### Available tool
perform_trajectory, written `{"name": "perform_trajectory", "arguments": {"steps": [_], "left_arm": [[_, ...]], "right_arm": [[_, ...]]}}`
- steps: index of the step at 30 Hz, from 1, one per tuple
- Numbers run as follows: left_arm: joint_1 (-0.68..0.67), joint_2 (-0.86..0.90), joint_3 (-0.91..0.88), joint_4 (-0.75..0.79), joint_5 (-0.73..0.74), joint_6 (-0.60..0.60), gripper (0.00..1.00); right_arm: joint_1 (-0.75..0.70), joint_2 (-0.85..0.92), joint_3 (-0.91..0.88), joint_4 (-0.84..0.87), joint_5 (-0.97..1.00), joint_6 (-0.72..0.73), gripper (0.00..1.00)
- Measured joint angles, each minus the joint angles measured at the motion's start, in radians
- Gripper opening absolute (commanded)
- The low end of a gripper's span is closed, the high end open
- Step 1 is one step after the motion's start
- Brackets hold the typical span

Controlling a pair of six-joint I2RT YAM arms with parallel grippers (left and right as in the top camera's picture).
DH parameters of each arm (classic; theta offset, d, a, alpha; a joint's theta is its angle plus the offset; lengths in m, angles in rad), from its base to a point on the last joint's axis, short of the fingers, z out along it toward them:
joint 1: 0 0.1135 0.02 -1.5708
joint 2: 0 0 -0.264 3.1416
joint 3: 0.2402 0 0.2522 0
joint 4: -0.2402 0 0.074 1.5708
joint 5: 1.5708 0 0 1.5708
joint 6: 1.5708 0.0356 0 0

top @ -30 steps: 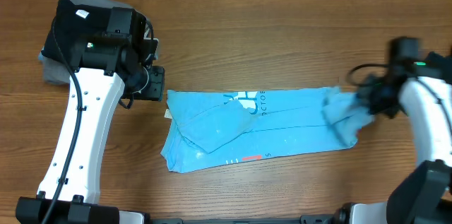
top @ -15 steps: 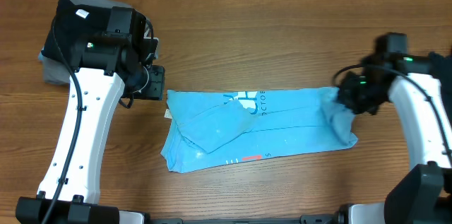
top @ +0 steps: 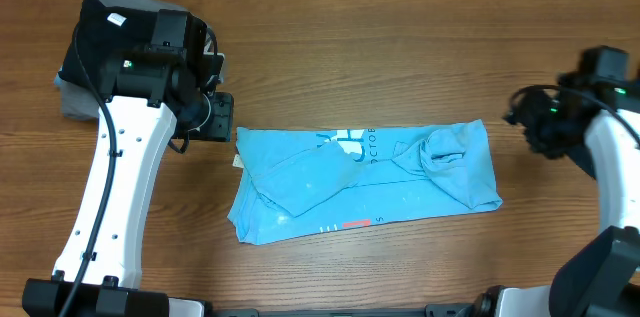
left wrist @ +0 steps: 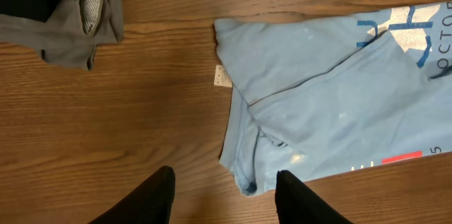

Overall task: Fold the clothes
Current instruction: 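Press the folded right end down and withdraw the right gripper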

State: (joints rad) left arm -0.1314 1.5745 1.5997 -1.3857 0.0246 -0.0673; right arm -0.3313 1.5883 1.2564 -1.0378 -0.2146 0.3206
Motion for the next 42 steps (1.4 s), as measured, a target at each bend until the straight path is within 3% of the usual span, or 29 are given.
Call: {"name": "perform_trajectory", "arguments": {"steps": [4,14,17,22,25,28,29,32,33,35,42], "left_arm": [[0.0,0.0,0.0,0.007,0.0,0.0,0.49],[0.0,0.0,0.0,0.009,0.0,0.0,0.49],[0.0,0.0,0.0,0.008,0.0,0.0,0.5],[0.0,0.0,0.0,0.007,0.0,0.0,0.5],[0.0,0.0,0.0,0.007,0.0,0.0,0.5],[0.0,0.0,0.0,0.007,0.0,0.0,0.5],[0.0,0.0,0.0,0.007,0.0,0.0,0.5],[0.0,0.0,0.0,0.007,0.0,0.0,0.51],[0.0,0.0,0.0,0.007,0.0,0.0,0.51],[0.0,0.0,0.0,0.007,0.0,0.0,0.51],[0.0,0.0,0.0,0.016,0.0,0.0,0.52]], "right_arm": [[-0.029,0.028,-0.004,-0.041,-0.061,-0.058,0.09],[0.069,0.117,-0.286,0.222,-0.133,-0.016,0.04],[0.135,0.136,-0.363,0.245,-0.24,-0.076,0.04],[0.315,0.119,-0.373,0.132,-0.43,-0.274,0.04],[0.359,0.063,-0.372,0.109,-0.371,-0.276,0.04],[0.343,-0.012,-0.361,0.116,-0.206,-0.186,0.04],[0.328,-0.037,-0.356,0.126,-0.153,-0.151,0.12],[0.265,-0.097,-0.341,0.173,-0.054,-0.069,0.54],[0.234,-0.111,-0.338,0.193,-0.035,-0.053,0.61],[0.172,-0.121,-0.332,0.216,-0.013,-0.023,0.67],[0.048,-0.026,-0.333,0.235,0.0,0.009,0.66]]}}
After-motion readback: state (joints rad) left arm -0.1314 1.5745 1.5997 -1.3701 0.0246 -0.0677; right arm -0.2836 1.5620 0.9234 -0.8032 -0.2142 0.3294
